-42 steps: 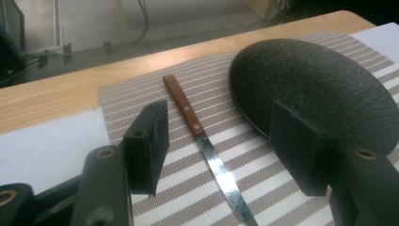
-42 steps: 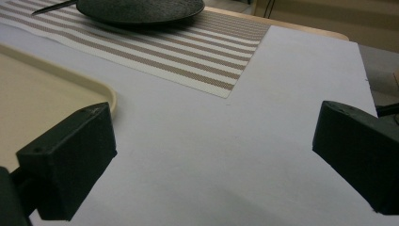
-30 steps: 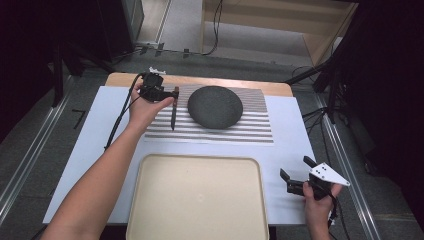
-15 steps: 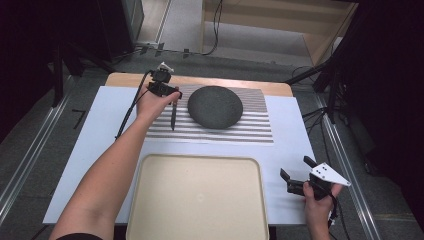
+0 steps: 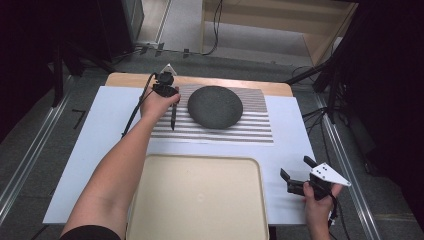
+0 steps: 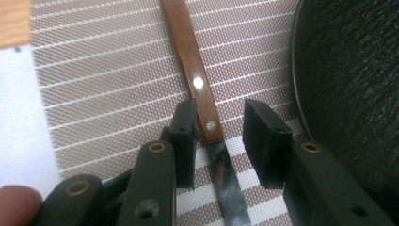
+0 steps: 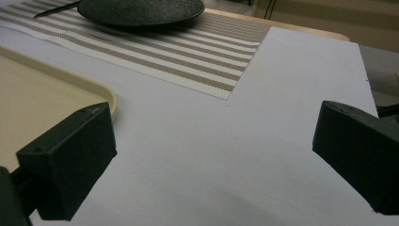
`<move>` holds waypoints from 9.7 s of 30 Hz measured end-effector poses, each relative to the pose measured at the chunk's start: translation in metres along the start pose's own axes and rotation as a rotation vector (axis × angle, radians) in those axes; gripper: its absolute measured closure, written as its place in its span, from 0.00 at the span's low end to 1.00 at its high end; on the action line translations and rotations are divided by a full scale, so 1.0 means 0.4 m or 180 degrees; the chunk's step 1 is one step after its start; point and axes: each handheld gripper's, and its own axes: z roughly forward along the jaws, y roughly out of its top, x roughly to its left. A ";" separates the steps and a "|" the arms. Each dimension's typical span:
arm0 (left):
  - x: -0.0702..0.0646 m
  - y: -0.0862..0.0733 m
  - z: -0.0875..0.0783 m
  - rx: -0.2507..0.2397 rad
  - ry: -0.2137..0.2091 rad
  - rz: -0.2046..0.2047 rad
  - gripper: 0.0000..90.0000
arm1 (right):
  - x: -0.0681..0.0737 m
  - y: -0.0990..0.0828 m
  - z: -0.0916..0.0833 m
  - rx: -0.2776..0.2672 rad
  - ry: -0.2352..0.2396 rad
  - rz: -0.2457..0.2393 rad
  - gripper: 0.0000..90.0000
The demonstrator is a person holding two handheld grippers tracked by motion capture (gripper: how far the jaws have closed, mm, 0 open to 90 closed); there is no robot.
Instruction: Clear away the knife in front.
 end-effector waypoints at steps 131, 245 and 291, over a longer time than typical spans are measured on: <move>-0.116 -0.604 -0.308 -0.0454 -0.0877 0.0998 0.86 | -0.006 -0.003 -0.007 -0.0083 0.0001 0.0082 0.00; 0.098 -0.746 -0.350 -0.1740 -0.1291 0.0705 0.00 | -0.007 -0.004 -0.008 -0.0090 0.0014 0.0076 0.00; 0.385 -0.838 -0.386 -0.2163 -0.0642 0.0269 0.00 | -0.011 -0.006 -0.013 -0.0114 -0.0115 0.0119 0.00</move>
